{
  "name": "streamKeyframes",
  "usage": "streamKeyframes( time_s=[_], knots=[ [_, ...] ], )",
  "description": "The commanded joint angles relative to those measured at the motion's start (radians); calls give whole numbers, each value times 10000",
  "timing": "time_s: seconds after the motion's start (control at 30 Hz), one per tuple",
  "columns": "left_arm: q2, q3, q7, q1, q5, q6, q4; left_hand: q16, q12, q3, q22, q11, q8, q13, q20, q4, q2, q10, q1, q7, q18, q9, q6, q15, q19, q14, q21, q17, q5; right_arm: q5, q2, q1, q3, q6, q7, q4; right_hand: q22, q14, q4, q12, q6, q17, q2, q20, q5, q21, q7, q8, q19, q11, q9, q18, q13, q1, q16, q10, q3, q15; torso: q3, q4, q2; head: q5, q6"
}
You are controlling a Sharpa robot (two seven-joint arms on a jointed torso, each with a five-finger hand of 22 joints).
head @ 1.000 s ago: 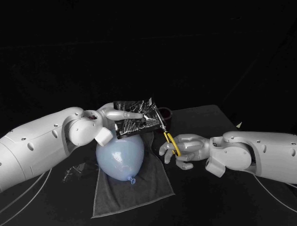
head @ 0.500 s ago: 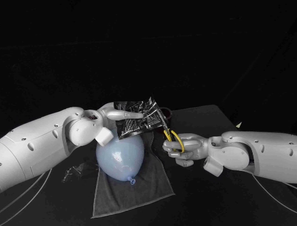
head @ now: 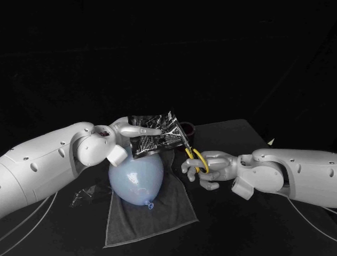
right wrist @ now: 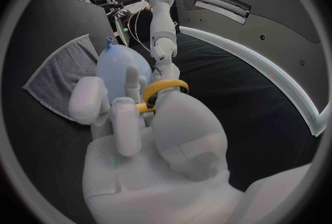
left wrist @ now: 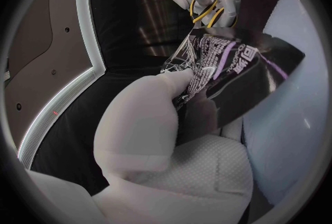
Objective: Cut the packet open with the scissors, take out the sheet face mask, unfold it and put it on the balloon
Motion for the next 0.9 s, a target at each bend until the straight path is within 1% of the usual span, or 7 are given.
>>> streamKeyframes(
  time_s=[0.03, 0.1, 0.17, 0.2, 0.27, 0.43, 0.9],
  knots=[
    [12, 2, 96, 3, -157, 157, 35, -54, 19, -4, 12, -11, 44, 5, -13, -35, 103, 90, -33, 7, 146, 216, 46, -12, 46, 51, 41, 12, 32, 60, 0, 14, 16, -78, 196, 34, 5, 616, -147, -1118, -960, 714, -205, 267, -11, -343, 263, -1058, -214, 241, -627, 219, -938, -6, -95, -687, -279, 230, 2, 2, -6, -1, 14],
    [11, 2, 111, 3, -210, 148, 43, -54, 19, -4, 12, -11, 44, 5, -13, -35, 103, 90, -33, 7, 146, 216, 46, -12, 46, 51, 41, 12, 32, 47, 3, 14, 16, -119, 198, 48, -162, 553, -185, -1393, -1223, 530, -241, 310, -3, -652, 319, -1321, -402, 232, -814, 313, -1207, -19, -161, -889, -279, 257, 2, -1, -4, 1, 15],
    [8, 2, 144, 3, -338, 132, 64, -54, 19, -4, 12, -11, 44, 5, -13, -35, 103, 90, -33, 7, 146, 216, 46, -12, 46, 51, 41, 12, 32, 26, 12, 14, 16, -196, 209, 70, -518, 455, -238, -1860, -1721, 272, -294, 464, 2, -1261, 470, -1753, -749, 404, -1139, 443, -1750, -82, -255, -1330, -263, 371, 4, -3, -3, 9, 20],
    [6, 2, 158, 3, -400, 124, 76, -59, 17, -7, 9, -11, 43, 5, -14, -55, 110, 90, -41, 8, 144, 223, 45, -12, 42, 52, 42, 13, 32, 18, 16, 14, 16, -230, 214, 78, -580, 441, -252, -1944, -1804, 233, -331, 479, -1, -1362, 484, -1803, -803, 419, -1179, 468, -1840, -91, -268, -1449, -280, 398, 6, -3, -3, 9, 28],
    [4, 1, 190, 2, -554, 99, 109, -59, 17, -7, 9, -11, 43, 5, -14, -55, 110, 90, -41, 8, 144, 223, 45, -12, 42, 52, 42, 13, 32, 0, 27, 14, 16, -315, 234, 91, -874, 364, -282, -2153, -1851, 39, -378, 574, 3, -1837, 604, -1822, -1062, 553, -1277, 560, -2157, -121, -337, -1768, -273, 510, 9, -5, -2, 6, 34],
    [-2, 1, 236, 2, -914, -26, 200, -60, 17, -7, 8, -11, 42, 5, -15, -60, 111, 89, -42, 9, 144, 224, 44, -12, 41, 51, 43, 13, 32, -15, 38, 14, 16, -469, 296, 121, -1611, 279, -300, -2429, -2148, -109, -458, 699, 2, -2986, 682, -1840, -1645, 685, -1416, 786, -2613, -151, -380, -2331, -249, 633, 10, -5, 2, 8, 36],
    [-16, 1, 213, 2, -1164, -53, 438, -63, 16, -9, 7, -10, 42, 4, -15, -72, 113, 88, -45, 11, 143, 227, 43, -12, 38, 51, 43, 13, 32, 154, 192, 31, 20, -992, 623, 68, -2056, 228, -289, -2443, -2167, -183, -397, 758, 3, -3514, 553, -1652, -1832, 730, -1471, 879, -2892, -125, -380, -2565, -234, 677, 4, 3, 3, -72, 128]
  ],
)
